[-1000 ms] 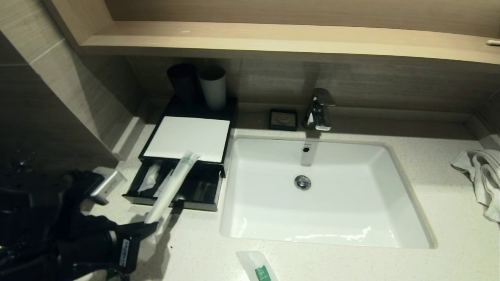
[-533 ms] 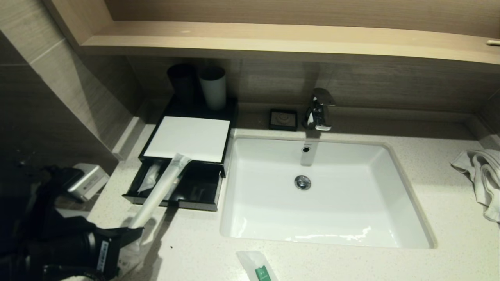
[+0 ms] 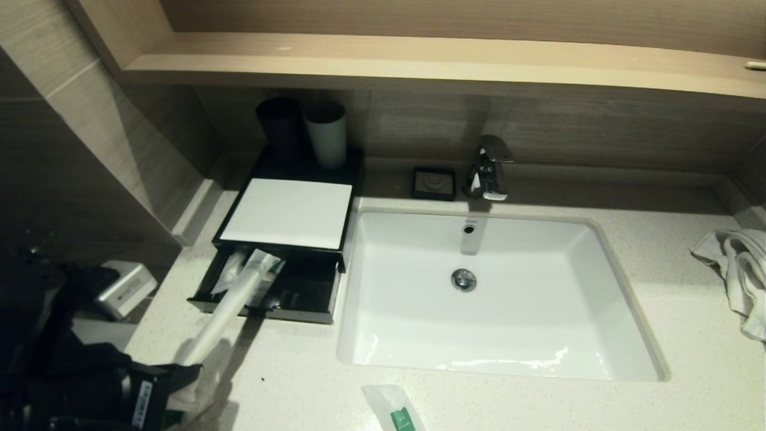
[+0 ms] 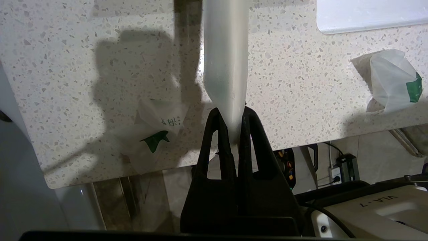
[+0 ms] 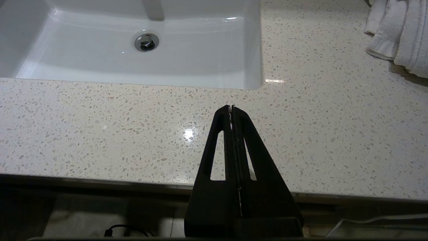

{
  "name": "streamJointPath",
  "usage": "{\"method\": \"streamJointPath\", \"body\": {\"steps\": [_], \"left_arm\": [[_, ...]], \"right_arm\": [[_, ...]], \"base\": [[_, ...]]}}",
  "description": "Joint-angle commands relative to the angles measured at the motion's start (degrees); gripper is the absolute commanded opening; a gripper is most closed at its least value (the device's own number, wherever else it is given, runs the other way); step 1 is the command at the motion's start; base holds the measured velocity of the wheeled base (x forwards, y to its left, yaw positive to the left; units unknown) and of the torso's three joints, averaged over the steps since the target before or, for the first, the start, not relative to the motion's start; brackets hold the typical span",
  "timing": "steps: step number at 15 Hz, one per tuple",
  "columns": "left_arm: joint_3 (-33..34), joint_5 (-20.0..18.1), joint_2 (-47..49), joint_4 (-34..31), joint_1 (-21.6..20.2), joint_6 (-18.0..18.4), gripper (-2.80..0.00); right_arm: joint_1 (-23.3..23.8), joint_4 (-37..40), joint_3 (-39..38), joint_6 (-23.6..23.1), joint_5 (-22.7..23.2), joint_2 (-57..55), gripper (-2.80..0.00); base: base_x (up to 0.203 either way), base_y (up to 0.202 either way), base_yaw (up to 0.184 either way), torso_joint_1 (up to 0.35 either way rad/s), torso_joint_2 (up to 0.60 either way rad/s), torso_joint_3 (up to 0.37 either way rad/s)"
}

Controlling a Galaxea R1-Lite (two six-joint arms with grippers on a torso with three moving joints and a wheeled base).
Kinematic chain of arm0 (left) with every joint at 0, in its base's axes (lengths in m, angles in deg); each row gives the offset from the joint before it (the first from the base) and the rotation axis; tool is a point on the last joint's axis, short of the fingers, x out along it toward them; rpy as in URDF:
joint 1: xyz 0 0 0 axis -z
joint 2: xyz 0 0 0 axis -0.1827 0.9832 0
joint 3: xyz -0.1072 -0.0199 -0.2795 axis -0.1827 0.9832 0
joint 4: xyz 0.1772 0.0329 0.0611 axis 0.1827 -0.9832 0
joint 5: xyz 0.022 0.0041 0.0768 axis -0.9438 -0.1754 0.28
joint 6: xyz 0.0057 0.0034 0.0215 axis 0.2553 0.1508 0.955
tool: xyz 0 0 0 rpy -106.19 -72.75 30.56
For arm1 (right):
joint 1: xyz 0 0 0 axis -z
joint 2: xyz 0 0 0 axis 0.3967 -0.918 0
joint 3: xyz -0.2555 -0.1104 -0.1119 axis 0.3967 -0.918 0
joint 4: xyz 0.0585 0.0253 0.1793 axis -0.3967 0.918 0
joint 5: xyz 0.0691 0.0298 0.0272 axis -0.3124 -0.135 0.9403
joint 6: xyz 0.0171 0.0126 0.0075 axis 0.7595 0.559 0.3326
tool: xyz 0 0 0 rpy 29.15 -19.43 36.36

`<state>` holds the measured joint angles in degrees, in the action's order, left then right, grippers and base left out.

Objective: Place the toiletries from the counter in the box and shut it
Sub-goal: Place the bathroom toiletry into the drawer

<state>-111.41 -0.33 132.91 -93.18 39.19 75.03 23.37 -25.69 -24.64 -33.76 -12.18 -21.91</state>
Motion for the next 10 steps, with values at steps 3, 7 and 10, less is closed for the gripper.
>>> {"method": "streamJointPath", "body": {"steps": [3,7,10], "left_arm": [[0.0,0.2,1.6,-0.2,0.0,-0.2,-2.80],[0.0,0.3,3.9,-0.2,-0.3,-0.5,-2.80],[-0.1,1.1,5.6,0.2,-0.4,-1.5,-2.80]], "right_arm": [[0.0,0.0,0.0,0.0,0.0,0.0,-2.80],[0.0,0.0,0.0,0.0,0.0,0.0,-2.80],[0.1,0.0,0.0,0.0,0.0,0.0,-2.80]], "base": [[0.000,0.000,0.000,0.000,0.00,0.000],[0.000,0.000,0.000,0.000,0.00,0.000],[0.000,0.000,0.000,0.000,0.00,0.000]]}}
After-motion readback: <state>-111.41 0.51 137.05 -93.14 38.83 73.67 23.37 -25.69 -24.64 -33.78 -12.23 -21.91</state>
